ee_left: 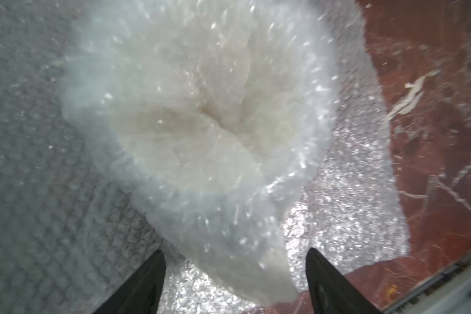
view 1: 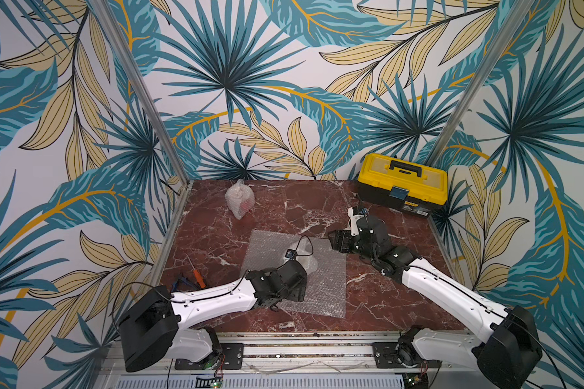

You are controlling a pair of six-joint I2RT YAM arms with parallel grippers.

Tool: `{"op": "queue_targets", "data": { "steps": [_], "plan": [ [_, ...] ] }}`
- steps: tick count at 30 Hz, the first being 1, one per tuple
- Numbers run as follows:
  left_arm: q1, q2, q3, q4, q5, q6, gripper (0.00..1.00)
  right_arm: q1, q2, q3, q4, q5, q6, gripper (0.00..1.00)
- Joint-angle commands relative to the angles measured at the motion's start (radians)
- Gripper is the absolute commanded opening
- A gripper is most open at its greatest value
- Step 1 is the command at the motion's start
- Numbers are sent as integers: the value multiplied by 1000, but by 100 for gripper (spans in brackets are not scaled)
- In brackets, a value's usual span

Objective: Wrap mugs in bubble wrap
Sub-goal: Pick up the bubble wrap from the bubble wrap.

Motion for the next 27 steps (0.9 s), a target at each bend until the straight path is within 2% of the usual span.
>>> {"op": "queue_targets", "data": {
  "steps": [1, 10, 14, 18, 25, 27],
  "plan": [
    [-4, 46, 62, -39, -81, 7, 75, -1, -1, -34, 11, -2, 23, 76],
    [-5, 120, 130, -56, -118, -1, 56, -2, 24, -36, 28, -36, 38, 76],
    [-5, 147, 144, -63, -115, -1, 41, -2, 27, -41, 30, -41, 43, 76],
    [-5, 145, 148, -63, -111, -1, 31, -2, 25, -47, 32, -41, 42, 76],
    [-9, 140, 176, -78, -100, 15, 3, -2, 21, -51, 34, -34, 38, 76],
    [-10, 132, 188, -91, -99, 23, 0, -2, 11, -55, 28, -22, 37, 76]
  ]
}}
